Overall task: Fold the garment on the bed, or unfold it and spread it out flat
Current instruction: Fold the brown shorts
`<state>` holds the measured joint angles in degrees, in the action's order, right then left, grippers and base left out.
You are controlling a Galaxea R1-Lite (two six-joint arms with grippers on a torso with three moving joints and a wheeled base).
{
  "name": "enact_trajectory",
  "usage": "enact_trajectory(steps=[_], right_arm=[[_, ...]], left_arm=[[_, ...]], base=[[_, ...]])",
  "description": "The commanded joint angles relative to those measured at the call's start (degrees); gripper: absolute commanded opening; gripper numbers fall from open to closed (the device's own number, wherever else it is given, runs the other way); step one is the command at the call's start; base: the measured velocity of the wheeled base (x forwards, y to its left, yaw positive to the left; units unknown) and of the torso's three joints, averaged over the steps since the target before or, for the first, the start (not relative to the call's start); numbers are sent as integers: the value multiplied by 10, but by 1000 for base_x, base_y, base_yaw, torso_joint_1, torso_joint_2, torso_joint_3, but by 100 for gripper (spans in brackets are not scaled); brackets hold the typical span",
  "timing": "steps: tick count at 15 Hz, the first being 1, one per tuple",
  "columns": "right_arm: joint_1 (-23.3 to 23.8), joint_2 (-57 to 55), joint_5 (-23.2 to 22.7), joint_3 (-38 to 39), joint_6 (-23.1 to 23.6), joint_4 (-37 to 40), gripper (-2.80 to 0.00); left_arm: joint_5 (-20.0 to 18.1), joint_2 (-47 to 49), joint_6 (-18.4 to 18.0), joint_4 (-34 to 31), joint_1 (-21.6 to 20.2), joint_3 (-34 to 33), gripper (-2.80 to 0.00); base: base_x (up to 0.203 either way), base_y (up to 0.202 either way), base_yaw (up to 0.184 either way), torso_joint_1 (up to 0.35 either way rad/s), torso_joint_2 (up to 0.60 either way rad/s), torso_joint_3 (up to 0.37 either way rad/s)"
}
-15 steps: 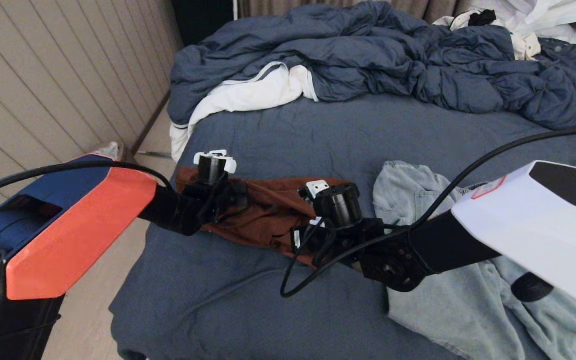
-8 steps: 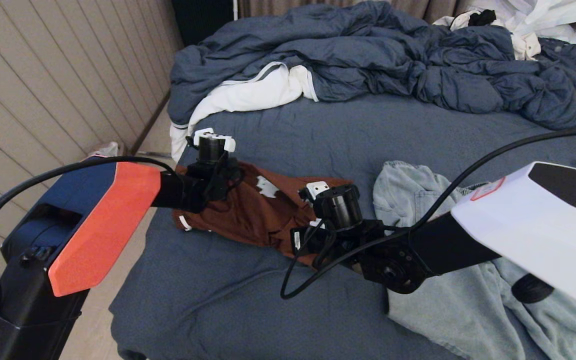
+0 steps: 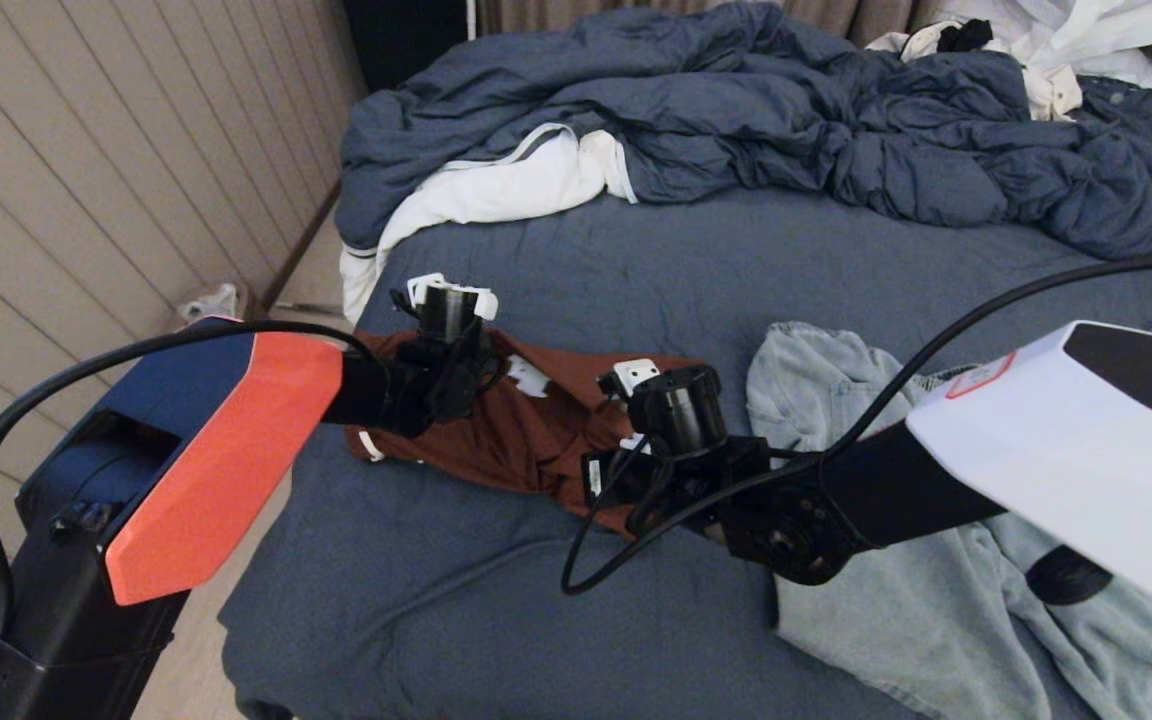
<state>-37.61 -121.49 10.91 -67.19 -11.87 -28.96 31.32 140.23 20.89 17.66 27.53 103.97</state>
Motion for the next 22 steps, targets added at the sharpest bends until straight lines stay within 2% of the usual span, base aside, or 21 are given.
enact_trajectory(steps=[1,2,6,8,12,15,17,22], right_arm=[[1,8,1,-1,1,1,-280],[1,9,1,-1,0,1,-280],[9,10,1,-6,-1,0,-280],[8,7,4,-10,-1,-1,-280],[9,-4,31,-43,0,0,-280],[9,-33,37,-73,3,5,-280],[13,-68,45,-100,5,8,-280],[16,-129,69,-148,6,10,-280]], left_arm=[[-13,-31,0,0,13,-43,-280],[-23,-50,0,-1,19,-61,0],[-37,-136,2,-1,39,-111,0],[-43,-192,4,1,41,-163,0],[-52,-299,15,31,22,-386,0],[-77,-350,45,132,0,-540,0],[-90,-354,55,185,-8,-579,0],[-108,-353,63,220,-20,-609,0]], base=[[0,0,0,0,0,0],[0,0,0,0,0,0],[0,0,0,0,0,0],[0,0,0,0,0,0],[0,0,0,0,0,0],[0,0,0,0,0,0],[0,0,0,0,0,0],[0,0,0,0,0,0]])
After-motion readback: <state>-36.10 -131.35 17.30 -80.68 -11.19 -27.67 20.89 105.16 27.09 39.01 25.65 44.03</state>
